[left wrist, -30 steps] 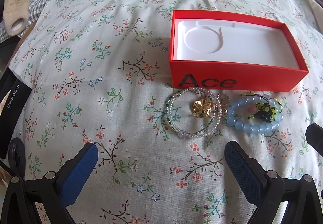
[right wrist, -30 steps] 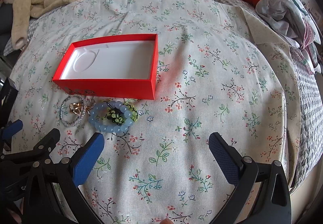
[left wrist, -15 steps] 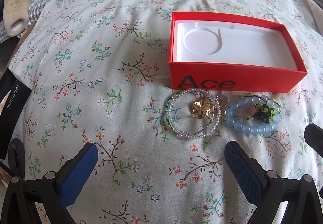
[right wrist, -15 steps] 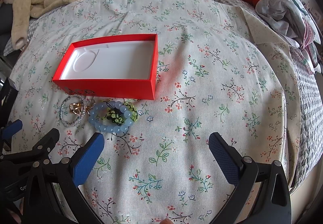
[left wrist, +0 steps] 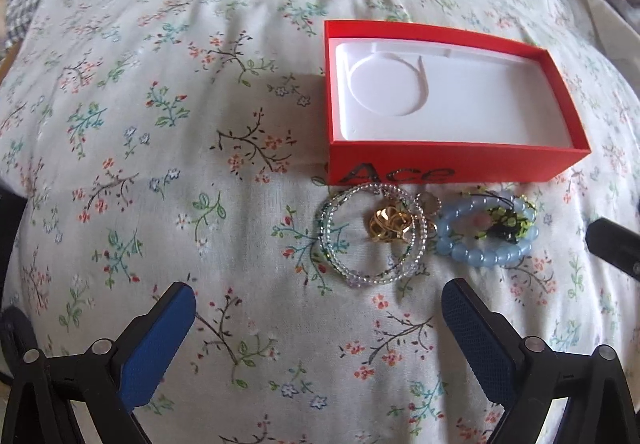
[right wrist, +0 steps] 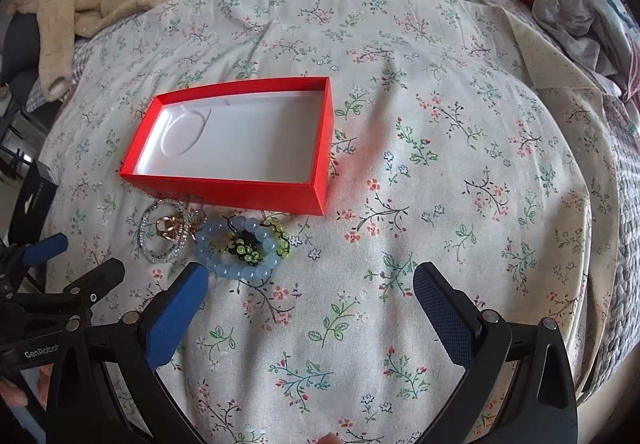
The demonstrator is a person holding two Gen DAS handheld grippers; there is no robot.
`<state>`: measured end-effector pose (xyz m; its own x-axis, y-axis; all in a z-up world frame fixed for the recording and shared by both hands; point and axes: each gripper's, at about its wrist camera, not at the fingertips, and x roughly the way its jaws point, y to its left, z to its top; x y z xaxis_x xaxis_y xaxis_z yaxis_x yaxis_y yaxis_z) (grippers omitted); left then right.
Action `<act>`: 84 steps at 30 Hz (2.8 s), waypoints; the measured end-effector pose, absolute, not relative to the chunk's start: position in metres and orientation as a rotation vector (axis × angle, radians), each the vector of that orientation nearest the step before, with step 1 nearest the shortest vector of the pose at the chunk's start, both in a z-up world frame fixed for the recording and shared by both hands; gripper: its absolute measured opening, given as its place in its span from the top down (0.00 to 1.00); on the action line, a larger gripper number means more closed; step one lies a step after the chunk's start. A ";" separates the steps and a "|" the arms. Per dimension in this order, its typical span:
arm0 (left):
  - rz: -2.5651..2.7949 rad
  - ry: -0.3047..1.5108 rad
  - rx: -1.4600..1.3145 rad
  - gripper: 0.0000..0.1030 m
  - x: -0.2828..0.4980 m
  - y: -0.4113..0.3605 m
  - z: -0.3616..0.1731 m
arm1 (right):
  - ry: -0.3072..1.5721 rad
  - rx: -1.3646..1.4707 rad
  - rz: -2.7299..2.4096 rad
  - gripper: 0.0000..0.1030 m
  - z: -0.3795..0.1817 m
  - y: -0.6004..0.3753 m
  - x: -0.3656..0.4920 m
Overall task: Organize jewelry
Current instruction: 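Grasp the white pearl bracelet with the left tool while the right tool grasps the green beaded bracelet, then lower the pearl bracelet into the box with the left tool while the right tool drops the green bracelet in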
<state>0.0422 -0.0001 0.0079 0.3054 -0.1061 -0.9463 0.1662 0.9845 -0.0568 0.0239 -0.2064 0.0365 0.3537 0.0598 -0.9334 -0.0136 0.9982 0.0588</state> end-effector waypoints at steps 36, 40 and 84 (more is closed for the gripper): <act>-0.406 1.293 -0.009 1.00 0.080 -0.007 -0.036 | 1.325 0.156 0.346 0.92 0.003 -0.191 0.059; -0.428 1.260 -0.034 1.00 0.071 0.002 -0.022 | 1.298 0.164 0.337 0.92 0.013 -0.193 0.053; -0.575 0.923 -0.350 1.00 0.070 -0.015 0.058 | 0.987 0.366 0.330 0.92 0.099 -0.203 0.064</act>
<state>0.0705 -0.0152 0.0585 0.4704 -0.6024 -0.6449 0.3131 0.7972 -0.5162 0.0636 -0.2033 0.0989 0.5111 0.4303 -0.7440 -0.1043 0.8903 0.4433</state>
